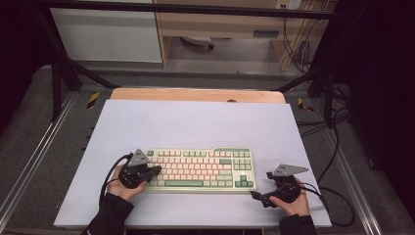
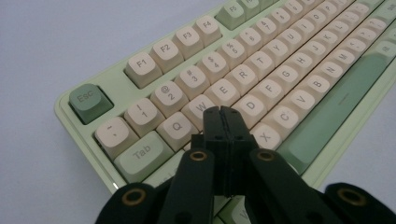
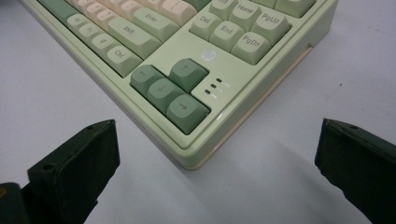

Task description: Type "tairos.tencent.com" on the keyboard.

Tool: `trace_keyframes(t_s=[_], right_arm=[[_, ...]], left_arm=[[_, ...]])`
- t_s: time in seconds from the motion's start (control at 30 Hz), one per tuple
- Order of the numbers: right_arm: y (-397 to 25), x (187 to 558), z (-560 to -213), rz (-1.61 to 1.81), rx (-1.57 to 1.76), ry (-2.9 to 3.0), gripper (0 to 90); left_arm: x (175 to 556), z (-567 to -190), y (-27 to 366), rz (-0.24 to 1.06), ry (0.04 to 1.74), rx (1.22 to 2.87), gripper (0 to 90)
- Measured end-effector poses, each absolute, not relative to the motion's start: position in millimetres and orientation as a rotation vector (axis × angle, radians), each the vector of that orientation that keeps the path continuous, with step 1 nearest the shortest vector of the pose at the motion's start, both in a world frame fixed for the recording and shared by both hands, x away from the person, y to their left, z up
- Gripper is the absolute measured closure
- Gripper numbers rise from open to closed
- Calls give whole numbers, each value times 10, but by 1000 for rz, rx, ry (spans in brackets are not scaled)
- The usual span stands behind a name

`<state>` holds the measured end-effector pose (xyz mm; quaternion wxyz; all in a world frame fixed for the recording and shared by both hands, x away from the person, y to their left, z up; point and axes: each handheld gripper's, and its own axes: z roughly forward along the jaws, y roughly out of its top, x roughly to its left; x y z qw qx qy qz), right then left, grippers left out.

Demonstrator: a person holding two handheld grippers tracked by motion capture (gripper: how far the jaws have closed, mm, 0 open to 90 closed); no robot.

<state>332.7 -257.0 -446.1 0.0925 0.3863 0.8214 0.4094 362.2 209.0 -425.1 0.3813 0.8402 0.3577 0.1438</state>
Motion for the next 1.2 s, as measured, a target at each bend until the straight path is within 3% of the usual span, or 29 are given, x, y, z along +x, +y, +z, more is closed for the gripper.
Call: trace_keyframes(t_s=[1.0, 1.2], right_arm=[[-2411, 3306, -4312, 1252, 1113, 2424, 6], [-2317, 3308, -4270, 1270, 1075, 2439, 61]], left_arm=[[3529, -4196, 2210, 375, 914, 2109, 899], [3517, -4203, 2231, 371, 915, 2106, 899]])
